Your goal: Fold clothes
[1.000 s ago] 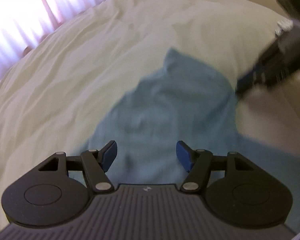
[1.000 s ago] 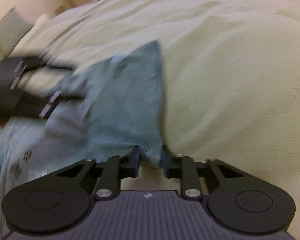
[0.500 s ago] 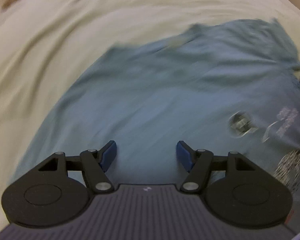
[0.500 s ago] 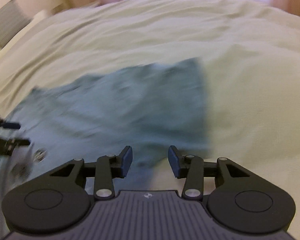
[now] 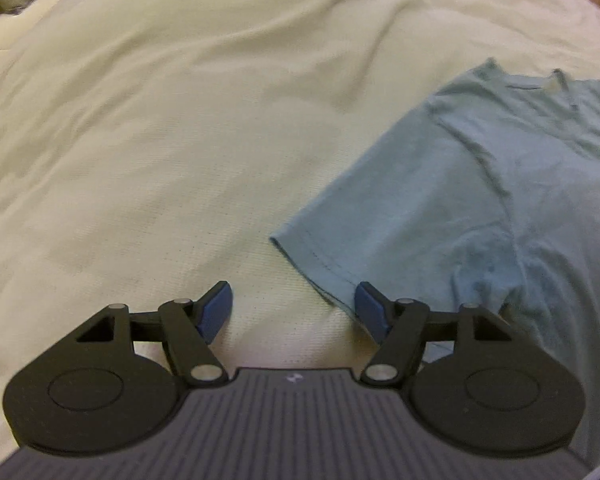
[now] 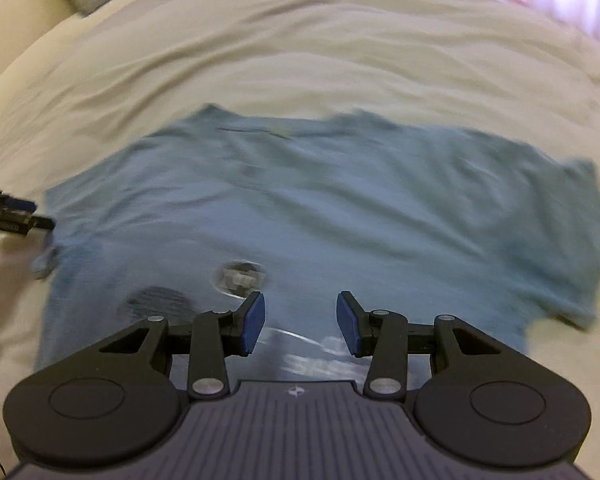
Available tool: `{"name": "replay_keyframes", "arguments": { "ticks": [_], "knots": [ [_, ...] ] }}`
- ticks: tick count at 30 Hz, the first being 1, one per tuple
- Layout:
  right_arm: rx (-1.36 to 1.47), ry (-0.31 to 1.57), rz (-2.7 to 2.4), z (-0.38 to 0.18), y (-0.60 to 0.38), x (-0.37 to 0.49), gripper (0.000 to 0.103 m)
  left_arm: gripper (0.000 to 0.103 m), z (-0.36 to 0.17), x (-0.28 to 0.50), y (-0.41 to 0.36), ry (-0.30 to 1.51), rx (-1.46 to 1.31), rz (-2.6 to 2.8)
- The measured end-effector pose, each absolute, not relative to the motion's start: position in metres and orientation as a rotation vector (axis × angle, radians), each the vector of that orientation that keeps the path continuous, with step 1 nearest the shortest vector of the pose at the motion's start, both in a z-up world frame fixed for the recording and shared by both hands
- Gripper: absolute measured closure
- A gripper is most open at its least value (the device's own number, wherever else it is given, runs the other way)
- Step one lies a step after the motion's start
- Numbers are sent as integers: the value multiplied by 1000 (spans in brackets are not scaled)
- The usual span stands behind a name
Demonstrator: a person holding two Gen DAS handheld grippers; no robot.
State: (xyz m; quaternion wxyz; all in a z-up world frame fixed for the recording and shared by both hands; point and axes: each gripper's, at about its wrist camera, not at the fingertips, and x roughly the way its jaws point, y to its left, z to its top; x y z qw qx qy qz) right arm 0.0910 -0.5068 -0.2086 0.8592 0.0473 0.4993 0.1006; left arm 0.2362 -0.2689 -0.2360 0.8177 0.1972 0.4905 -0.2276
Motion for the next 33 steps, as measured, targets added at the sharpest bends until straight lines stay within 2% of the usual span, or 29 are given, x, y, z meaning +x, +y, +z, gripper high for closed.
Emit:
{"name": "replay_keyframes", "arguments": {
  "ticks": [4,7,9,10,11,13,20,23,29,33],
  "knots": [
    [-5,1029,355,-207,-420,94,59,38,-240,247,-264,1047,431,-619],
    [-131,1002,475,-211,-353,92,59,39,-246,271,-251,1115,284,-664],
    [-240,968,552,-215,-312,87,58,47,-246,282,-246,1129,207,-701],
    [-300,944,586,-217,-294,85,56,59,-247,288,-244,1139,176,-715],
    [-351,923,618,-219,-278,83,55,75,-248,293,-242,1150,163,-724],
    [-445,894,655,-227,-253,83,55,96,-252,302,-240,1172,137,-743],
    [-887,763,695,-267,-190,71,55,100,-233,301,-237,1016,246,-752],
    [-1003,729,708,-283,-175,66,60,100,-236,307,-231,1039,232,-764],
    [-939,780,721,-290,-154,76,69,96,-239,302,-224,1051,271,-745],
    [-844,834,755,-277,-158,78,69,96,-227,290,-209,1027,298,-676]
  ]
}}
